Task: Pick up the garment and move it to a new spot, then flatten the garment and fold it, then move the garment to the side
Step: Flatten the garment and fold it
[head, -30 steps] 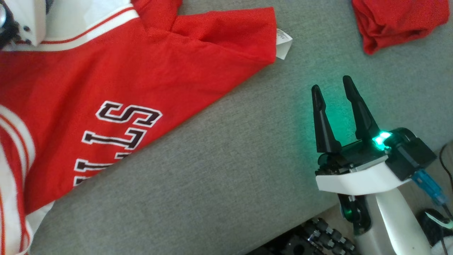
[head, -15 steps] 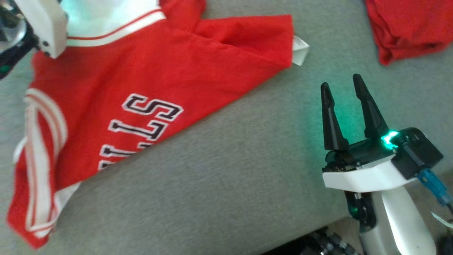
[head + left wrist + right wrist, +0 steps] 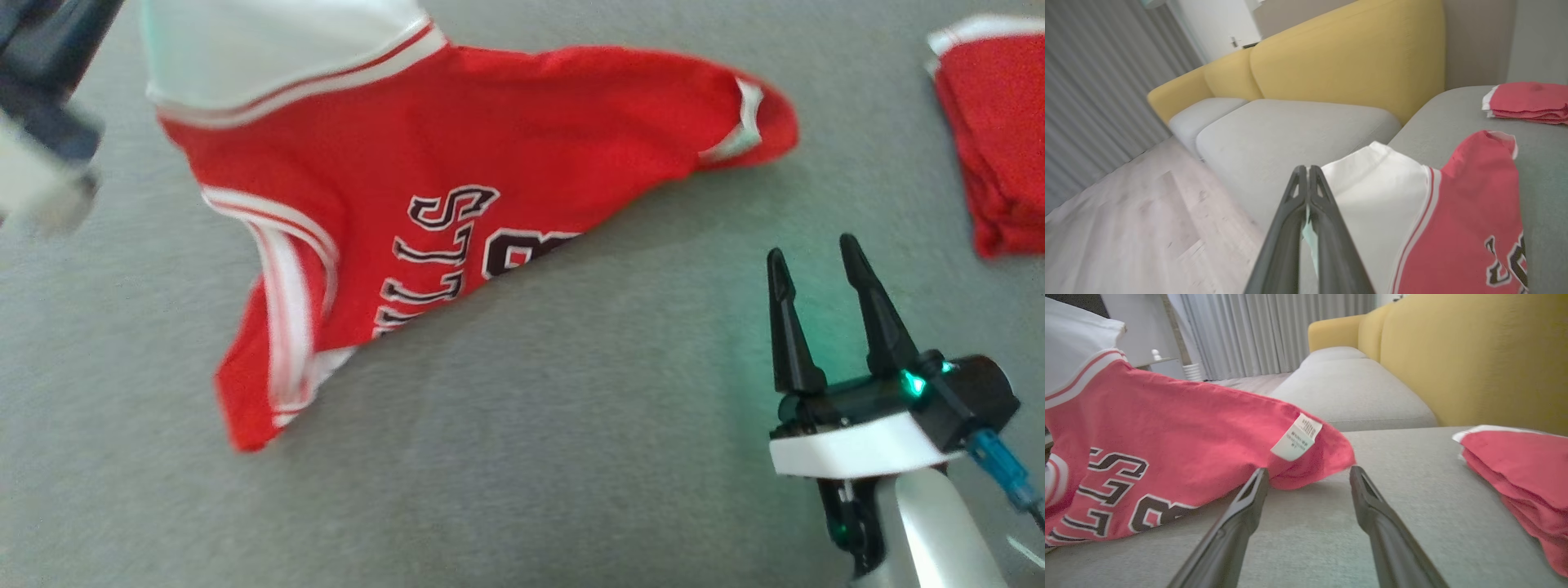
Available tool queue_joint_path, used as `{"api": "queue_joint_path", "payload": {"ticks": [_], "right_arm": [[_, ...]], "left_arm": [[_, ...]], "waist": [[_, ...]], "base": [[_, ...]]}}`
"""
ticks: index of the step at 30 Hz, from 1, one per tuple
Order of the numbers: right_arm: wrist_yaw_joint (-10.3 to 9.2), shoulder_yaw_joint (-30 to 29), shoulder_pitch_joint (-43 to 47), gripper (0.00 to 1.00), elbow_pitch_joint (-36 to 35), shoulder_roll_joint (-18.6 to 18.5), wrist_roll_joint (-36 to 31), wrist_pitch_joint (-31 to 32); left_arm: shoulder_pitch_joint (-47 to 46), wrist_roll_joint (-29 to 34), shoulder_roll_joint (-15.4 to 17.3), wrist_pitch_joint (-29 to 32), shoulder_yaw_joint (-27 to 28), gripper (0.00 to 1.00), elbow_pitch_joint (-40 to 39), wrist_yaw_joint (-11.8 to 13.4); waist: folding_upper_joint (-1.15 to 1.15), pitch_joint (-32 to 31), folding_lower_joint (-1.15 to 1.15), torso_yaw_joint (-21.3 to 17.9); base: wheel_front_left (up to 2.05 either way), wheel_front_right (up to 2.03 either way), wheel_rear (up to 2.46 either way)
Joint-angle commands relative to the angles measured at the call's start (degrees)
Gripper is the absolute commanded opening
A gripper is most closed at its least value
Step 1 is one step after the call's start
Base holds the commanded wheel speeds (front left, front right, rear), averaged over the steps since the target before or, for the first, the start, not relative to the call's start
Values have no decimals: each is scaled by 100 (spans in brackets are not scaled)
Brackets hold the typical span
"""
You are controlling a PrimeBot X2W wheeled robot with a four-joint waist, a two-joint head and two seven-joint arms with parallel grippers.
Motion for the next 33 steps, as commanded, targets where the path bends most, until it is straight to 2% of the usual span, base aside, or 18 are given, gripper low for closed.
{"api": "queue_joint_path", "payload": {"ticks": [1, 6, 8, 11, 14, 21, 27, 28, 33], "right_arm": [[-5, 107, 51, 100, -154, -30, -48, -14], [-5, 78, 179, 100, -124, -30, -67, -14], [-5, 57, 166, 100, -91, -30, -54, -14], [-5, 40, 27, 100, 26, -30, 19, -14], [-5, -17, -292, 100, 249, -52, 99, -14], [-5, 219, -1823, 100, 1357, -799, 165, -14], [-5, 1013, -3244, 100, 2958, -1232, 1114, 230], [-5, 1013, -3244, 100, 2958, -1232, 1114, 230], [-5, 1728, -4017, 100, 4061, -1319, 2114, 1030]], "left_arm": [[59, -91, 506, -85, 400, 0, -321, 202], [657, -441, 1297, -418, 389, 0, -1081, 744], [844, -551, 1476, -558, 368, 0, -1216, 871], [1066, -687, 1552, -716, 337, 0, -1372, 983], [1251, -811, 1505, -804, 304, 0, -1499, 1021], [1536, -827, 1116, -921, 240, 0, -1562, 976], [1510, -667, 639, -964, 224, 0, -1349, 786], [1510, -667, 639, -964, 224, 0, -1349, 786], [1438, -590, 357, -977, 226, 0, -1189, 646]], "waist": [[-1, -475, 1, 508], [-1, -590, 1, 824], [-1, -583, 1, 930], [-1, -548, 1, 1060], [-1, -461, 1, 1163], [-1, -162, 1, 1503], [-1, 59, 1, 1876], [-1, 59, 1, 1876], [-1, 237, 1, 2062]], "base": [[0, 0, 0], [0, 0, 0], [0, 0, 0], [0, 0, 0], [0, 0, 0], [0, 0, 0], [0, 0, 0], [0, 0, 0], [0, 0, 0]]}}
